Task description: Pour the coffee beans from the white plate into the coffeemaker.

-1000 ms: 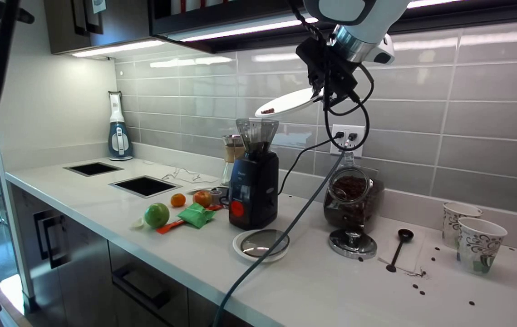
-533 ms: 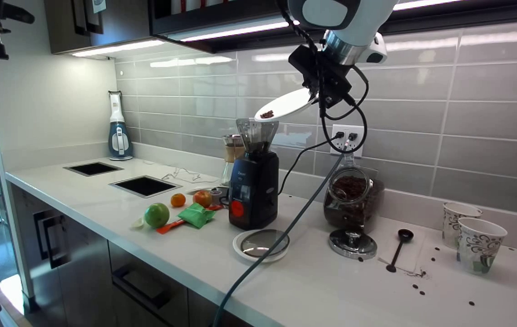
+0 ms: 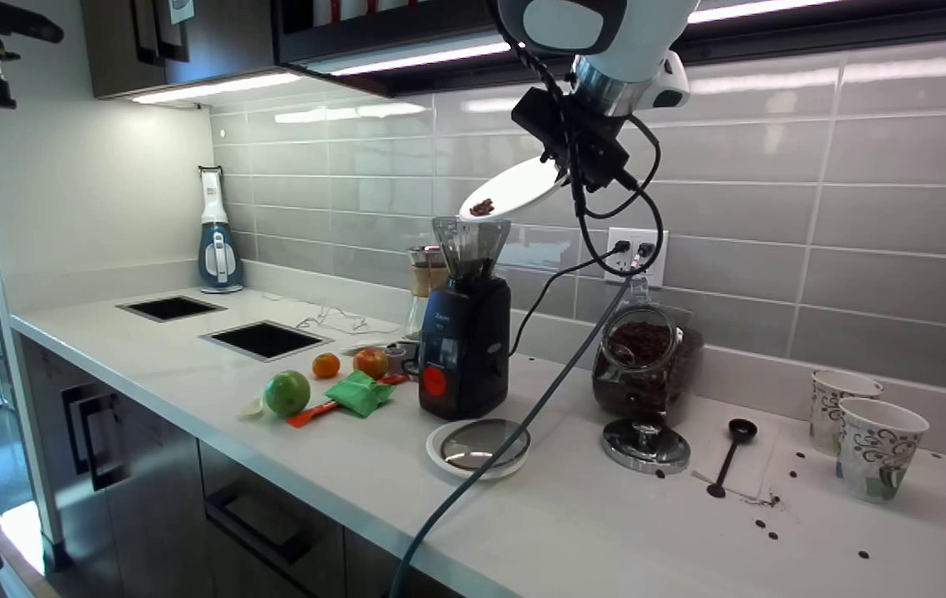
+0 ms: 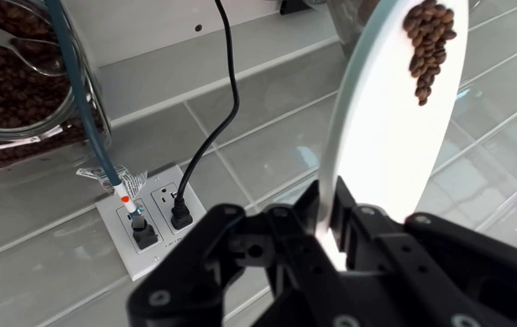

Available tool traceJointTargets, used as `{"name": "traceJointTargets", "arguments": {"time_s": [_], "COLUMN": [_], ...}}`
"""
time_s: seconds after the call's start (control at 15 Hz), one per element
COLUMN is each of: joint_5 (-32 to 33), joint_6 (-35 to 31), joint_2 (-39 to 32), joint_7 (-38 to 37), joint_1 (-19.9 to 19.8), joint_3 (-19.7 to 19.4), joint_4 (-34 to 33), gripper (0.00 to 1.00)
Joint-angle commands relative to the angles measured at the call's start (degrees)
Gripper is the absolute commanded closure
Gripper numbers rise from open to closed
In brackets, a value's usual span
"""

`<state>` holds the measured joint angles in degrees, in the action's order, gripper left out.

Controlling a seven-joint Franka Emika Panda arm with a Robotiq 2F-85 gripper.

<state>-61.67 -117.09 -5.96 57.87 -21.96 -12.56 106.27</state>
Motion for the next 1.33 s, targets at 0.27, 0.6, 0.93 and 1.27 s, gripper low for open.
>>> {"name": "traceJointTargets", "arguments": {"time_s": [0.27,0.6,0.93,1.27], "joint_5": [-2.75,-3.40,-4.53,-6.48], "joint_6": [-5.04,-7.90,-10.92,-13.93], "joint_2": [3.57,4.88,7.04,9.38], "joint_7": [1.38,3.67,8.37,13.70], "joint_1": [2.45,3.68,4.84,5.93], "joint_3": [-0.97,-0.74,-0.60,-0.57], "joint_4": [3.61,5.28,7.76,10.44], "gripper": [0.98,0.98,0.98,0.98]}}
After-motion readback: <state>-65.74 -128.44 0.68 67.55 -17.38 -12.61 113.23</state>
